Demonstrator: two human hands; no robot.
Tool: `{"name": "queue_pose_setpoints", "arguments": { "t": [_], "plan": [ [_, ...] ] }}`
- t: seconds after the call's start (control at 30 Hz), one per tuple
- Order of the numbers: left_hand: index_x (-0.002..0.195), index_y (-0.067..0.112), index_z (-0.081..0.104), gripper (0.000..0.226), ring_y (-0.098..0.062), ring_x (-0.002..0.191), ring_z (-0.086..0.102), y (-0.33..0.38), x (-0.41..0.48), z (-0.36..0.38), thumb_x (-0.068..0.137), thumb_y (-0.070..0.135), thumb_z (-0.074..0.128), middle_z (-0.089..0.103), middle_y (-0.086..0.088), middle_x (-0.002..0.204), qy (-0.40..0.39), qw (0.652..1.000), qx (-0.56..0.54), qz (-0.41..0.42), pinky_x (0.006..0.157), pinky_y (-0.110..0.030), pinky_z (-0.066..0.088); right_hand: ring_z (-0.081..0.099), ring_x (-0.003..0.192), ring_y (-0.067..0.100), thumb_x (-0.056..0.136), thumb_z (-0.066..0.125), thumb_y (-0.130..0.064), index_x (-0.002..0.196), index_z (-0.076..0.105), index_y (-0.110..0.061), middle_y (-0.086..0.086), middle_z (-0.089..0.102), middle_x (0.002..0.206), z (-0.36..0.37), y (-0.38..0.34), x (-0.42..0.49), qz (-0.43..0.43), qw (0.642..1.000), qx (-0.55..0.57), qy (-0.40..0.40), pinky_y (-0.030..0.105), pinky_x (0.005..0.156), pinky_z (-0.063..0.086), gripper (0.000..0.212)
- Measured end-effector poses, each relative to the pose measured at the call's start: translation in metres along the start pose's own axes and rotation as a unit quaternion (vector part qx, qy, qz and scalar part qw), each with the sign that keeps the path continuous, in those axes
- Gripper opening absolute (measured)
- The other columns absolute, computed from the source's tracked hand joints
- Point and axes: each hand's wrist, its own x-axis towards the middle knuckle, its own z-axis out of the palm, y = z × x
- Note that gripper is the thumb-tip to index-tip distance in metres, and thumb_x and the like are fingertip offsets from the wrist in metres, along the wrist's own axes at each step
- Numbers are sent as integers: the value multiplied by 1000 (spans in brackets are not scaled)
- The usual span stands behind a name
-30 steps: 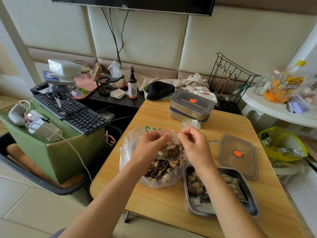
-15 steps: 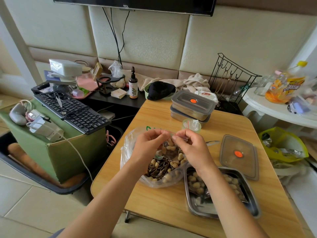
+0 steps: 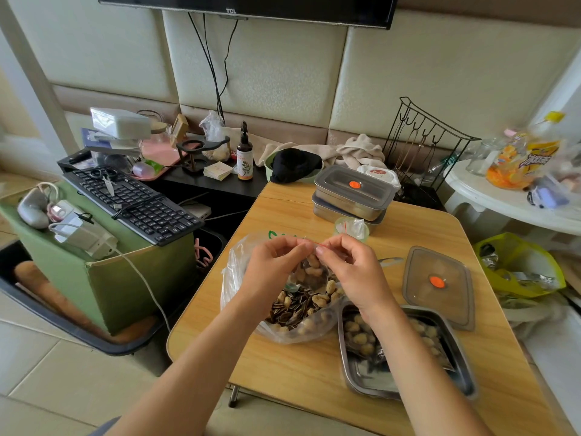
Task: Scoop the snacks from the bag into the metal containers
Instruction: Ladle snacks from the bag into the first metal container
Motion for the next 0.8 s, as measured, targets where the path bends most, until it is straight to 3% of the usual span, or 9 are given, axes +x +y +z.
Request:
{"name": "queue_pose_setpoints", "arguments": {
  "t": [0.13,0.2,0.3,0.6,0.73,0.8],
  "plan": [
    [85,20,77,11,-34,95,74,0,1,0,94,26,74,78,-10,89,-2,1000,9,4,91,-51,60,67,84,12,97,72,-21,87,73,-20,-3,73,83,-1,0,0,-8,1000,-11,-10,31,79,56,10],
    [84,18,76,12,-24,84,76,-1,2,0,95,22,73,78,-7,83,-7,1000,11,10,79,-40,64,66,81,9,97,72,-20,86,72,-20,-6,71,81,-1,0,0,-16,1000,-24,-12,29,76,54,11],
    [85,12,75,13,-11,69,73,0,0,1,97,16,71,76,-2,75,-10,1000,11,22,62,-23,59,64,79,8,96,72,-17,83,69,-22,-9,69,79,0,1,0,-38,997,-60,-5,28,73,53,14],
    [92,4,76,10,-20,75,76,-1,2,1,95,12,72,78,-10,84,-2,999,-6,36,67,-25,60,64,82,9,95,72,-20,84,69,-23,-8,69,82,-1,-1,-1,-70,992,-106,13,18,69,50,12],
    [95,3,74,17,-13,68,73,-2,1,6,101,15,64,76,-10,80,1,996,67,55,59,-21,58,64,83,6,96,71,-24,87,69,-25,-9,69,84,2,-2,-2,-55,993,-103,7,13,68,47,9],
    [94,4,73,17,-6,63,71,-3,2,6,102,16,63,75,-1,73,2,992,101,70,56,-16,55,63,81,7,97,70,-21,85,69,-24,-10,69,82,1,-2,-2,-66,991,-118,10,13,68,47,12]
  ]
}}
